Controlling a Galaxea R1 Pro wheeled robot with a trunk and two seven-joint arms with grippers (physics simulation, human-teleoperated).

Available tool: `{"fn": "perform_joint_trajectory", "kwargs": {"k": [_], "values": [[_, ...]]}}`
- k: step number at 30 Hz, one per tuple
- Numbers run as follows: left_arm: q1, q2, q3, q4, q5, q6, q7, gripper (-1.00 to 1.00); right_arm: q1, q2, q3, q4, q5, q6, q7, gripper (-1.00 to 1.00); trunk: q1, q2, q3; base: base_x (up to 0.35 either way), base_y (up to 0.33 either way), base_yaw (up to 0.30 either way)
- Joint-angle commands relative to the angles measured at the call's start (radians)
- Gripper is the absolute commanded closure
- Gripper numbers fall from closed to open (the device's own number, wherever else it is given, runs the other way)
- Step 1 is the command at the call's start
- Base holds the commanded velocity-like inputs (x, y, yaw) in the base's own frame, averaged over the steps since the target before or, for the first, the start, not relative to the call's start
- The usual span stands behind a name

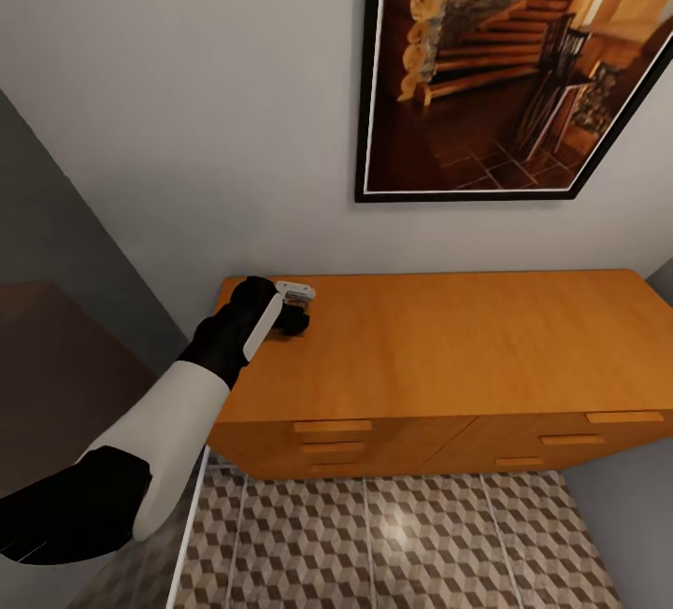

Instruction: Take the four mousetraps from the cabinet in the bathroom and place them on the bathroom floor. Make sure all four end up on the same floor surface, and ensure that at least two of them are either under or directly next to the same bathroom sink.

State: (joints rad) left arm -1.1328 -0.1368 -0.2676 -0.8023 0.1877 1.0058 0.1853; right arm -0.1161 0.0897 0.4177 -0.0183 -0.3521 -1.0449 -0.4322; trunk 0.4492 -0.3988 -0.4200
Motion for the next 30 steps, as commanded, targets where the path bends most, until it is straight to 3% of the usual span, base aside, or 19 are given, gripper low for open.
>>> {"fn": "perform_joint_trajectory", "kwargs": {"k": [1, 30], "values": [[0.0, 0.0, -0.002, 0.008, 0.027, 0.002, 0.006, 1.0, -0.001, 0.0, 0.009, 0.0, -0.005, -0.002, -0.005, 1.0, 0.001, -0.001, -0.002, 0.0, 0.0, 0.0], [0.0, 0.0, -0.003, 0.02, 0.027, 0.002, 0.006, 1.0, -0.001, 0.001, 0.008, 0.0, -0.005, -0.002, -0.005, 1.0, 0.001, -0.001, -0.002, 0.0, 0.0, 0.0]]}}
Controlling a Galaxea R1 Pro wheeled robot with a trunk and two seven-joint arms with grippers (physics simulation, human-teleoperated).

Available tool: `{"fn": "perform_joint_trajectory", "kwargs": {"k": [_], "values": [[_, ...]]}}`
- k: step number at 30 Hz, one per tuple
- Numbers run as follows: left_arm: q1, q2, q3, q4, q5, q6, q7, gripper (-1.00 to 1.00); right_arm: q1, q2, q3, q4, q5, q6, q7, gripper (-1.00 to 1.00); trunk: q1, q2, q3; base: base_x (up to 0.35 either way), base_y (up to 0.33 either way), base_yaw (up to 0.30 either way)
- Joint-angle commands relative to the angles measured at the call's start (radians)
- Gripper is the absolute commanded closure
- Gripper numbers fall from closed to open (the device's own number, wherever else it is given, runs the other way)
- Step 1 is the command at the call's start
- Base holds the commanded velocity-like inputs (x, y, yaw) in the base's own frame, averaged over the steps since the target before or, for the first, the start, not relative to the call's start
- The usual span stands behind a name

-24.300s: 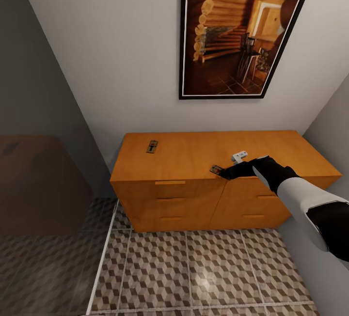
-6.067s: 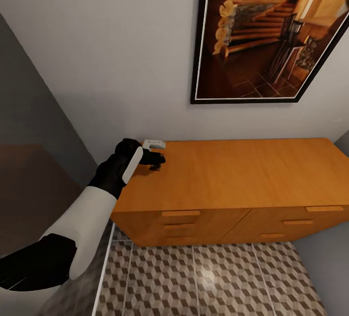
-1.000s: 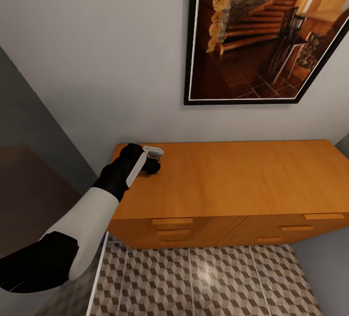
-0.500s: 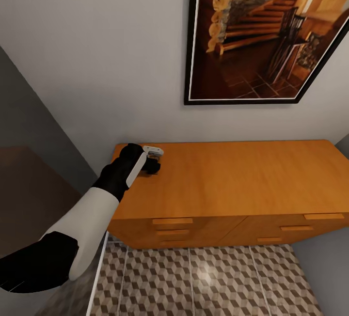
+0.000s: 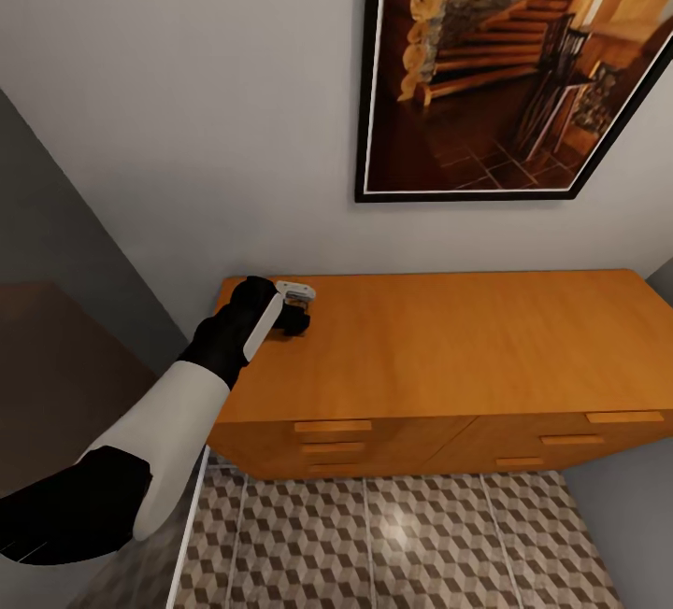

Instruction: Take the four mousetraps from the cabinet in the bathroom and place them on the bathroom floor. Make sure all four end up on the same floor surface, and ensure that at least two of them are either under or directly next to the same bathroom sink.

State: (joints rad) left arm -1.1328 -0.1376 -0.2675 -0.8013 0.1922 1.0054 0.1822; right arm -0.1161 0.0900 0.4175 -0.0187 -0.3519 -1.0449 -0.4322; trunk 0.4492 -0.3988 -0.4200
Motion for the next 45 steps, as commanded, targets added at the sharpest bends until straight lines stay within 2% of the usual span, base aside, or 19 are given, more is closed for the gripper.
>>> {"fn": "perform_joint_trajectory", "kwargs": {"k": [1, 12, 45], "values": [[0.0, 0.001, -0.003, 0.019, 0.023, 0.002, 0.01, 1.0, -0.001, 0.0, 0.008, 0.001, -0.005, -0.002, -0.005, 1.0, 0.001, -0.001, -0.002, 0.0, 0.0, 0.0], [0.0, 0.001, -0.003, 0.02, 0.023, 0.002, 0.01, 1.0, -0.001, 0.0, 0.009, 0.001, -0.005, -0.002, -0.004, 1.0, 0.001, -0.001, 0.001, 0.0, 0.0, 0.0], [0.0, 0.001, -0.003, 0.02, 0.023, 0.002, 0.01, 1.0, -0.001, 0.0, 0.009, 0.001, -0.005, -0.002, -0.005, 1.0, 0.001, -0.001, 0.053, 0.0, 0.0, 0.0]]}}
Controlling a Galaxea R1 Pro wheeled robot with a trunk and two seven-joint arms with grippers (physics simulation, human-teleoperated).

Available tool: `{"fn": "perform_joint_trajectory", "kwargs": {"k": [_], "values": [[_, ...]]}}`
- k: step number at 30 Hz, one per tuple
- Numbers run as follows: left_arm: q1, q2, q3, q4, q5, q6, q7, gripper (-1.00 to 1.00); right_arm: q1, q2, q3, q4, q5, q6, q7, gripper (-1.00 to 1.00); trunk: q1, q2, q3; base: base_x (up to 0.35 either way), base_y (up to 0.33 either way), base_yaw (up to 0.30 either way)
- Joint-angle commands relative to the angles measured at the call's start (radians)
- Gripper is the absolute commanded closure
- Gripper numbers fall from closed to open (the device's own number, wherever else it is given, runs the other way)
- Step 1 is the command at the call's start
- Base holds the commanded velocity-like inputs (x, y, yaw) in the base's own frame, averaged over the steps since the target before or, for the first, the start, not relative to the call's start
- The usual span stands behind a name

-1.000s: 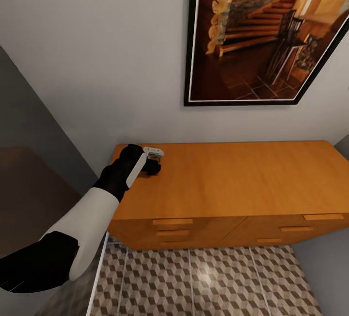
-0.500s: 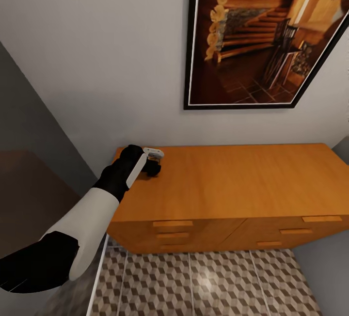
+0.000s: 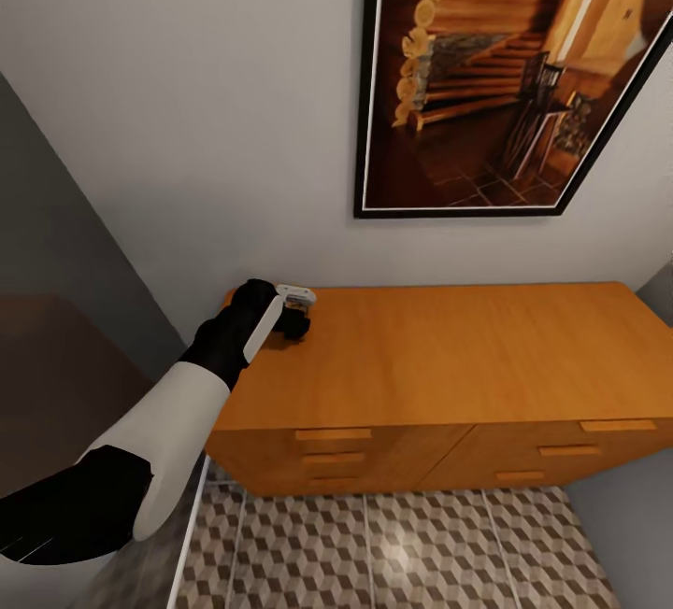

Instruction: Take the four mousetraps from the cabinet in the bathroom and place them on the bathroom floor. Make sure all four end up on the same floor surface, and ensure that at least two of them are either under or directly next to the same bathroom sink.

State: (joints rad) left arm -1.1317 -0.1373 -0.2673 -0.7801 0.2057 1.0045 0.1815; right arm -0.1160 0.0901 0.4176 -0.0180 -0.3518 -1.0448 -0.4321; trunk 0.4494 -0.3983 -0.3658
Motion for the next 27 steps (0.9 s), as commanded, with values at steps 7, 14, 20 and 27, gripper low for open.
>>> {"fn": "perform_joint_trajectory", "kwargs": {"k": [7, 14, 20, 27], "values": [[-0.001, 0.001, -0.003, 0.002, 0.009, 0.003, 0.01, 1.0, -0.001, 0.0, 0.009, 0.0, -0.006, -0.002, -0.005, 1.0, 0.001, -0.002, 0.009, -0.174, 0.0, 0.0], [-0.002, 0.001, -0.003, 0.006, 0.009, 0.003, 0.011, 1.0, -0.001, 0.0, 0.009, 0.0, -0.006, -0.002, -0.005, 1.0, 0.001, -0.002, 0.012, -0.323, 0.0, 0.0], [-0.001, 0.0, -0.003, 0.014, 0.009, 0.003, 0.01, 1.0, -0.001, 0.0, 0.009, 0.0, -0.006, -0.002, -0.005, 1.0, 0.001, -0.002, 0.012, -0.331, 0.0, 0.0], [-0.001, 0.0, -0.003, 0.019, 0.009, 0.003, 0.01, 1.0, -0.001, 0.0, 0.008, 0.0, -0.006, -0.002, -0.005, 1.0, 0.001, -0.002, 0.012, -0.331, 0.0, 0.0]]}}
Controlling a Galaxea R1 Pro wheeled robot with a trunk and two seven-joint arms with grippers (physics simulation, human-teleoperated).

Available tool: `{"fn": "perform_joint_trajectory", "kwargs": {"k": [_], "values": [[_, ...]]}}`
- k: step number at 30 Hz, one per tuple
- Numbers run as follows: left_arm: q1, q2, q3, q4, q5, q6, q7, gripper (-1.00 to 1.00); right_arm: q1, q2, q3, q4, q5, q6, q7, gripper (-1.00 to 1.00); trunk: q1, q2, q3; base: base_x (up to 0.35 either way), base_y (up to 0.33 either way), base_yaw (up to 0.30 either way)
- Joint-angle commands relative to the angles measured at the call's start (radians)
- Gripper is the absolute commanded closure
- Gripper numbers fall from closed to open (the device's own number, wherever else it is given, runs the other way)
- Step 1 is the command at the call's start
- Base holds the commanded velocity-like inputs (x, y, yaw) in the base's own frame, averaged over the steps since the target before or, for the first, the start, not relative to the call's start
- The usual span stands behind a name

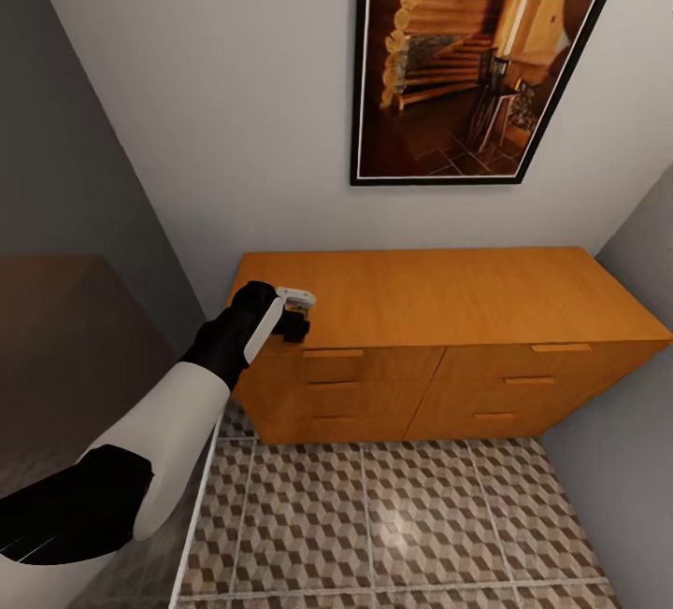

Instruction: Take the four mousetraps from the cabinet in the bathroom and place them on the bathroom floor. Make sure all four end up on the same floor surface, and ensure that at least two of them are either under or directly next to the same bathroom sink.

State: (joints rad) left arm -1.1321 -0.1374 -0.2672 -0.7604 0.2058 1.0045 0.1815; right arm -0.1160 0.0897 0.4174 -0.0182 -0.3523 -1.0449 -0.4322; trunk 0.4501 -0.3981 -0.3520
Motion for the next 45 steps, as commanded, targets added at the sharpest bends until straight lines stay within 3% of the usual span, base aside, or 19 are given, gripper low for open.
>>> {"fn": "perform_joint_trajectory", "kwargs": {"k": [1, 26, 35, 40, 45], "values": [[-0.001, 0.001, -0.003, 0.0, 0.009, 0.003, 0.01, 1.0, -0.001, 0.0, 0.009, 0.0, -0.005, -0.002, -0.005, 1.0, 0.0, -0.002, -0.002, -0.331, 0.0, 0.0], [-0.001, 0.0, -0.003, 0.025, 0.009, 0.003, 0.008, 1.0, -0.001, 0.001, 0.009, 0.0, -0.005, -0.002, -0.005, 1.0, 0.0, -0.002, -0.002, -0.331, 0.0, 0.0], [-0.001, -0.001, -0.003, 0.099, 0.01, -0.011, 0.004, 1.0, -0.001, -0.001, 0.008, 0.001, -0.005, -0.002, -0.005, 1.0, 0.0, -0.002, -0.002, -0.062, 0.0, 0.0], [0.006, -0.003, -0.005, 0.255, 0.01, -0.143, -0.003, 1.0, -0.001, -0.001, 0.008, 0.0, -0.005, -0.002, -0.005, 1.0, 0.0, -0.002, -0.002, -0.001, 0.0, 0.0], [0.033, -0.006, -0.006, 0.548, 0.011, -0.45, -0.071, 1.0, -0.001, -0.001, 0.008, 0.0, -0.005, -0.002, -0.005, 1.0, 0.0, -0.002, -0.002, 0.0, 0.0, 0.0]]}}
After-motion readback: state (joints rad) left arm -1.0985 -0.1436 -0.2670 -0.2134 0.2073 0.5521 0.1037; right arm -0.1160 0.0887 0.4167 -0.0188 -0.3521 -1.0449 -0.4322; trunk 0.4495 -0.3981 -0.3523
